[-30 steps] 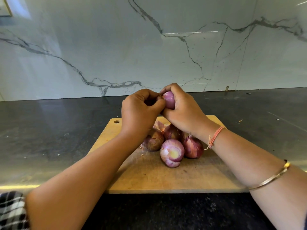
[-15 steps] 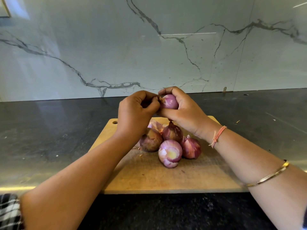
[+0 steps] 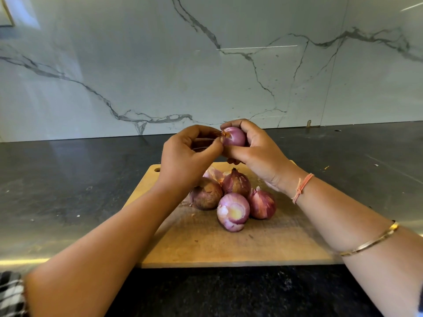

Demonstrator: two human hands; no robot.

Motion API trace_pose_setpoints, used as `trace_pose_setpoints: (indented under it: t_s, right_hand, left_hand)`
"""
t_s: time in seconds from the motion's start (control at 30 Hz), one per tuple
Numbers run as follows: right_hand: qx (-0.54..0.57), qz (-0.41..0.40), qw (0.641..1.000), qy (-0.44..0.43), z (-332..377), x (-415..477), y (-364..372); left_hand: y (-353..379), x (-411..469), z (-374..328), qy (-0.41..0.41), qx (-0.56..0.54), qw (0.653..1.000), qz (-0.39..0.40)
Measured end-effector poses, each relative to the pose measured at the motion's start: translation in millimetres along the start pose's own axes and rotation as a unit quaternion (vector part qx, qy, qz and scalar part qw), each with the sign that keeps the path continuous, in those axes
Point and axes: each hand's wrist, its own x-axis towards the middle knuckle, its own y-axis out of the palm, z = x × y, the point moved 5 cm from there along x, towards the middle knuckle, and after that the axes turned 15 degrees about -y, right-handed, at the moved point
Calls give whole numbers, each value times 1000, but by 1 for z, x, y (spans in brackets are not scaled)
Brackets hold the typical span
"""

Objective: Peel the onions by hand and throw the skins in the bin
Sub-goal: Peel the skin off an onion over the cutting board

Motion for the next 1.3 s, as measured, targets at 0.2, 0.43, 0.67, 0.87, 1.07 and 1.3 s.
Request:
trace_pose_setpoints:
  t_s: [0.2, 0.43, 0.67, 0.87, 1.07, 1.3]
  right_hand:
    - [-75, 18, 997, -21, -3, 1, 1]
    - [-38, 18, 999, 0, -4, 1, 3]
    - [69, 28, 996, 59, -4, 0, 3]
    - [115, 22, 990, 80, -4, 0, 1]
    - [164, 37, 982, 81, 2, -2, 5]
    - [100, 11, 994, 44, -2, -1, -3]
  left_hand:
    - [0, 0, 0, 22, -3, 1000, -21]
    - [-2, 0, -5, 52, 45, 996, -48]
    - [-3, 2, -5, 60, 67, 995, -54]
    - [-3, 5, -2, 34, 48, 997, -51]
    - [-14, 17, 10, -58, -63, 995, -40]
    - [-2, 7, 8, -19, -11, 1000, 10]
